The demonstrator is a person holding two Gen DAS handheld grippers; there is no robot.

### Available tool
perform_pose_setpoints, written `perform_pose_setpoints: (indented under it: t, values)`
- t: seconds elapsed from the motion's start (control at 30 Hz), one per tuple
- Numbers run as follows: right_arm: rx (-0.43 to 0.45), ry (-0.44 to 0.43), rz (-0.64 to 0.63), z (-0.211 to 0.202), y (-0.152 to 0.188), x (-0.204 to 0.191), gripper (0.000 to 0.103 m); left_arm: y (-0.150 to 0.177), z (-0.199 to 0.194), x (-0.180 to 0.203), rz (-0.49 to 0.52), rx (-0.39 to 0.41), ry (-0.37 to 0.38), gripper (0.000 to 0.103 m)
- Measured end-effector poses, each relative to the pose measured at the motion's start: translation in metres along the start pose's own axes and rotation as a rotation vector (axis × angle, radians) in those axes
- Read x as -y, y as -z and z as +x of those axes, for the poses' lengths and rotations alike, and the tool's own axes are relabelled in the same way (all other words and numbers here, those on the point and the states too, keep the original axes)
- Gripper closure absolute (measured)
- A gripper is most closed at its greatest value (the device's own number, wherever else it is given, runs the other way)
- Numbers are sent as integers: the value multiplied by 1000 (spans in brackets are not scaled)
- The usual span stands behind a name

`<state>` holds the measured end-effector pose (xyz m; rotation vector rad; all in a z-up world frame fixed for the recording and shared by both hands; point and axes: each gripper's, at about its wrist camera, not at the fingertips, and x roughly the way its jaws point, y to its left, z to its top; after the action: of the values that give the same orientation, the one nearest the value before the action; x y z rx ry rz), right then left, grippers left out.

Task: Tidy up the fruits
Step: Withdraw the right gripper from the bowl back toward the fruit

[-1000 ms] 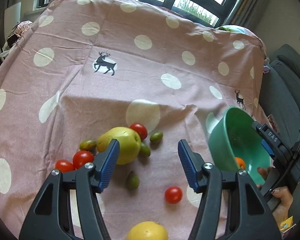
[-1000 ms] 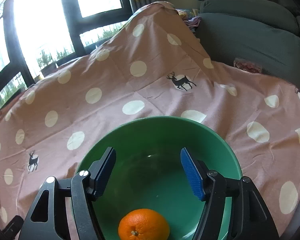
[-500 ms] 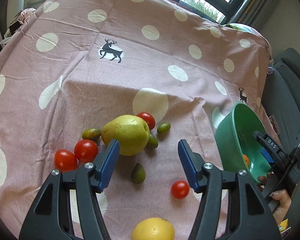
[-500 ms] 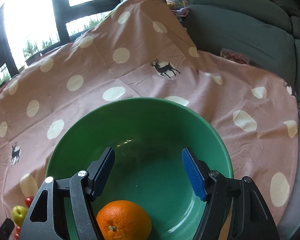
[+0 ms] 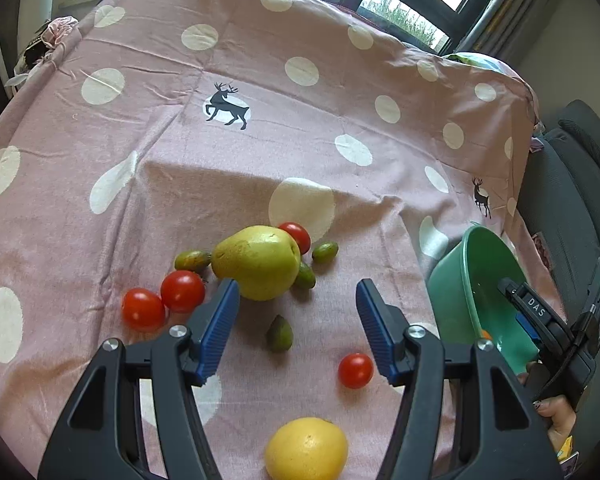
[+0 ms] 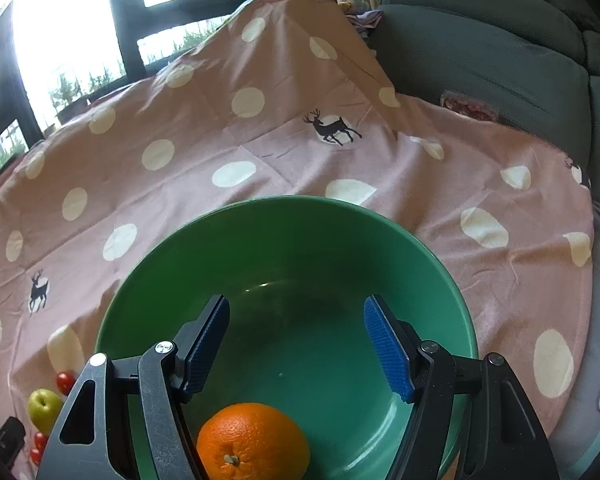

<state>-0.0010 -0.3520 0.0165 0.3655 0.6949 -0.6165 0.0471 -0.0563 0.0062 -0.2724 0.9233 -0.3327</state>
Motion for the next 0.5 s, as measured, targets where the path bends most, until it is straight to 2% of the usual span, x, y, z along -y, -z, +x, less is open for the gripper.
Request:
perform_pose_setpoints:
  t: [0.1, 0.2, 0.37, 0.5]
  values:
    - [-16, -3, 8, -2, 2, 3, 33, 3, -7, -3, -4, 7, -10, 43]
    - [-28, -42, 19, -6, 4, 6, 33, 5, -16, -9, -19, 17, -11, 43]
    - [-35, -178, 74, -19, 4, 10, 33, 7, -29, -16, -39, 41, -24, 42]
    - [-24, -250, 38, -36, 4, -4, 33, 10, -34, -24, -58, 43, -46, 42]
